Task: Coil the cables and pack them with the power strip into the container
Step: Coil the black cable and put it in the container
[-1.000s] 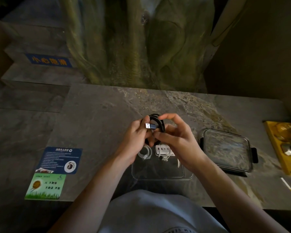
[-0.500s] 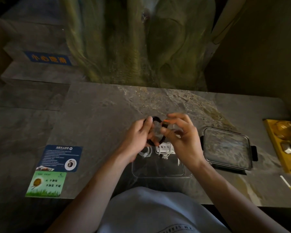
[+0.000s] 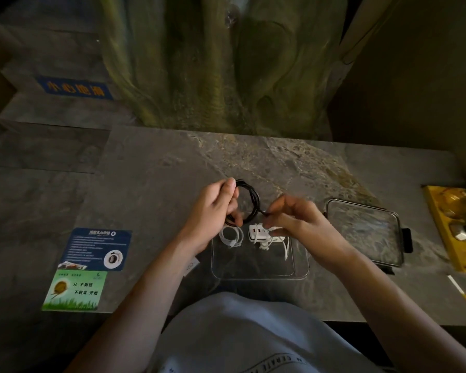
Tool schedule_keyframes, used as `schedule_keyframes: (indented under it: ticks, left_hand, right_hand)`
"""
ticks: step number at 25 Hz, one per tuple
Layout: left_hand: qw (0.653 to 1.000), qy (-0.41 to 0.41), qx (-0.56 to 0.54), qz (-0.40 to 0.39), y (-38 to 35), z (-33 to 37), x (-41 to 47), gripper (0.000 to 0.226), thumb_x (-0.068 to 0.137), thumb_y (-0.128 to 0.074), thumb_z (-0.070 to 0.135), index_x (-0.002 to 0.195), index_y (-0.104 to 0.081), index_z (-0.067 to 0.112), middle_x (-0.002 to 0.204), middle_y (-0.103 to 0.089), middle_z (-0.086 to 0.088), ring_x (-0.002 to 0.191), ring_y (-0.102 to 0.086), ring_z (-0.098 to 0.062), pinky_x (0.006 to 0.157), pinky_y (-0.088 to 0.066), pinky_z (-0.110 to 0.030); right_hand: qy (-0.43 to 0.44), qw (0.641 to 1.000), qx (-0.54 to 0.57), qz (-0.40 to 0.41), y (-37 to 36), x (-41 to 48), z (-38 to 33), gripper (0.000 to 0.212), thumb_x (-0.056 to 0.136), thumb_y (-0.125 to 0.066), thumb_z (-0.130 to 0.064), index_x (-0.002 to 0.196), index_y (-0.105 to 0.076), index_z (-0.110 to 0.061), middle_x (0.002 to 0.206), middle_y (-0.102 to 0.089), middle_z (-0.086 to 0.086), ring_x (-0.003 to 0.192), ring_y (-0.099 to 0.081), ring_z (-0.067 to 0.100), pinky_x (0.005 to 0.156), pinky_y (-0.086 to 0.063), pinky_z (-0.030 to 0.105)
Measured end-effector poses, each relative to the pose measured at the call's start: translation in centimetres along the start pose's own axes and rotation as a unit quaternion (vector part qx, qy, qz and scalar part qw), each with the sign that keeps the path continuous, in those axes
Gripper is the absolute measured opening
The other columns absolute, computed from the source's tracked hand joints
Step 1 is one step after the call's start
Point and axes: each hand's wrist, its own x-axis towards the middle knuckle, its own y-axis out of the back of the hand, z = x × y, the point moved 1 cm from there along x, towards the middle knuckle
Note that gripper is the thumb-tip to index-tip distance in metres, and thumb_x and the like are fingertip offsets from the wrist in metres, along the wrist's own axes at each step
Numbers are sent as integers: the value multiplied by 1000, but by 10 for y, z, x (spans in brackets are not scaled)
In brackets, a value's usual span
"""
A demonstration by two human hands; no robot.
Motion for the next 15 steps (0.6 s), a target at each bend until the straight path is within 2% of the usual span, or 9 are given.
schedule_keyframes:
  ticks: [2, 4, 7, 10, 12, 15]
  left_hand:
    - [999, -15, 22, -23, -3, 3, -1, 34, 104, -32, 25, 78, -45, 9, 57, -34, 1, 49, -47, -20, 52, -47, -27]
    - [998, -21, 45, -38, -6, 3, -1, 33, 103, -34, 27, 80, -48, 9, 59, -41, 4, 51, -49, -18, 56, -46, -38]
    - [996, -17, 70, -59, -5, 4, -4, 33, 103, -36, 29, 80, -50, 10, 56, -48, 9, 47, -51, -12, 57, -46, -41]
    - [997, 4, 36, -74, -5, 7, -9, 32, 103, -36, 28, 82, -52, 10, 51, -46, 9, 47, -52, -13, 55, -46, -33]
    - [998, 26, -5, -62, -4, 9, -12, 28, 102, -39, 27, 90, -57, 9, 57, -49, 7, 52, -55, -14, 57, -48, -27]
    - [997, 48, -53, -29, 0, 7, -15, 25, 100, -44, 25, 109, -58, 6, 67, -61, 3, 60, -63, -11, 59, -54, -25]
  right_hand:
    - [-21, 999, -15, -38, -4, -1, -1, 27, 83, -73, -11, 102, -58, 1, 92, -67, 8, 88, -63, 19, 81, -53, 37]
    - [-24, 999, 6, -34, -10, 0, -4, 45, 79, -75, -24, 113, -54, -3, 100, -70, 7, 90, -65, 17, 78, -52, 36]
    - [-3, 1000, 14, 10, -17, 5, -8, 32, 92, -65, -22, 121, -55, -11, 102, -73, 8, 91, -71, 19, 79, -56, 35]
    - [49, 999, 2, 3, -16, 7, -6, 20, 96, -57, -9, 113, -63, 0, 79, -71, 6, 73, -70, 15, 67, -57, 27]
    - [63, 998, 21, 11, -15, 6, -5, 20, 93, -59, -5, 110, -65, 3, 72, -70, 6, 66, -68, 13, 63, -56, 24]
    - [62, 996, 57, 33, -12, 7, -2, 17, 90, -61, -3, 105, -68, 2, 69, -72, 6, 63, -69, 16, 63, -59, 29]
